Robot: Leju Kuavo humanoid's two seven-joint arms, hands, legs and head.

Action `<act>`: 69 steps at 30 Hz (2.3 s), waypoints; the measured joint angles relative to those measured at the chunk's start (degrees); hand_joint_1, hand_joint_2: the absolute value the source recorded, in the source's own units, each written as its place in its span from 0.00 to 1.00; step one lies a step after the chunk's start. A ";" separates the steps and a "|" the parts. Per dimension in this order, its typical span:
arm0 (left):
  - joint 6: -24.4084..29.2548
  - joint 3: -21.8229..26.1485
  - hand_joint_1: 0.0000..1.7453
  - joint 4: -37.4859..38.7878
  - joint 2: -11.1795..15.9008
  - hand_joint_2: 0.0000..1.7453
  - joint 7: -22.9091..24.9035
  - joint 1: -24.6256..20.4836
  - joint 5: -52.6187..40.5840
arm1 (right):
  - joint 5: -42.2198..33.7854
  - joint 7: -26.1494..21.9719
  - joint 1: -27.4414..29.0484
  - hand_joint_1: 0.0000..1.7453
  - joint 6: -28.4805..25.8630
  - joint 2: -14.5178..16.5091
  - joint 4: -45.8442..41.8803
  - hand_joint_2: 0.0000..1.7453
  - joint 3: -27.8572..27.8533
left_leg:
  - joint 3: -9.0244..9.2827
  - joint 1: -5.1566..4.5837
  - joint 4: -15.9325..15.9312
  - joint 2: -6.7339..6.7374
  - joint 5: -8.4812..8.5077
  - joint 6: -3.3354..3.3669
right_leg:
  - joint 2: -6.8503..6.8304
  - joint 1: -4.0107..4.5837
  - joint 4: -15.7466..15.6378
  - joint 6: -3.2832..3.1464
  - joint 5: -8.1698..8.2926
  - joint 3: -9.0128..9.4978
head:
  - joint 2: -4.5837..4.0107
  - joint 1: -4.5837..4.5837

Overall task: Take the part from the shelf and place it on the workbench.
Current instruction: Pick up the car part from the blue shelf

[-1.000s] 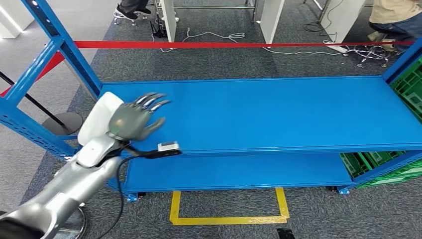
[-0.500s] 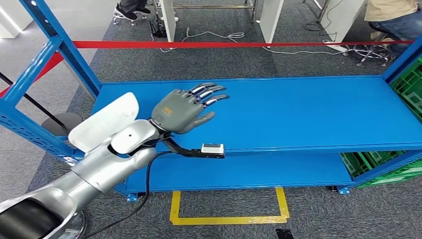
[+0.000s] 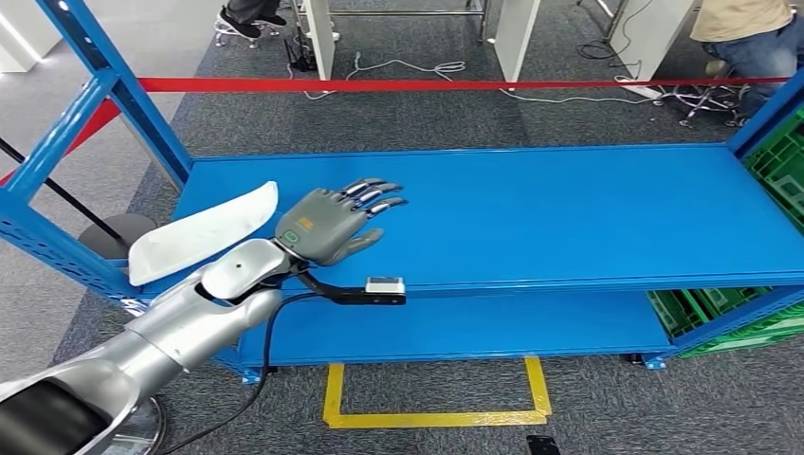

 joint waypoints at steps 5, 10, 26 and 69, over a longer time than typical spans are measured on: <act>0.35 0.42 1.00 1.39 1.12 1.00 0.17 1.18 1.21 | -0.08 -0.09 0.06 0.00 -0.01 0.00 0.00 0.00 -0.01 | -0.03 0.00 0.00 0.00 0.00 0.00 | 0.02 0.00 0.00 0.00 0.00 -0.01 | 0.00 0.01; 1.94 1.65 1.00 1.97 2.45 1.00 0.19 3.03 1.73 | -0.14 -0.09 0.15 0.00 -0.03 0.00 0.00 0.00 -0.04 | -0.03 0.00 0.00 0.00 0.00 0.00 | -0.01 0.00 0.00 0.00 -0.01 -0.01 | 0.00 0.02; 4.88 5.11 0.00 3.79 3.59 0.25 4.59 5.45 -1.86 | -0.66 0.18 0.15 0.00 -0.09 0.00 0.00 0.00 -0.08 | -0.03 0.00 0.00 0.01 0.00 0.00 | 0.00 0.00 0.00 0.00 -0.01 -0.02 | 0.00 0.01; 7.62 27.61 0.00 22.74 5.19 1.00 24.88 6.96 -13.69 | -1.43 0.40 0.20 0.00 -0.50 0.00 0.00 0.00 -0.26 | -0.02 0.02 -0.02 0.04 0.01 -0.01 | -0.01 0.03 0.01 -0.05 -0.04 0.03 | -0.01 0.01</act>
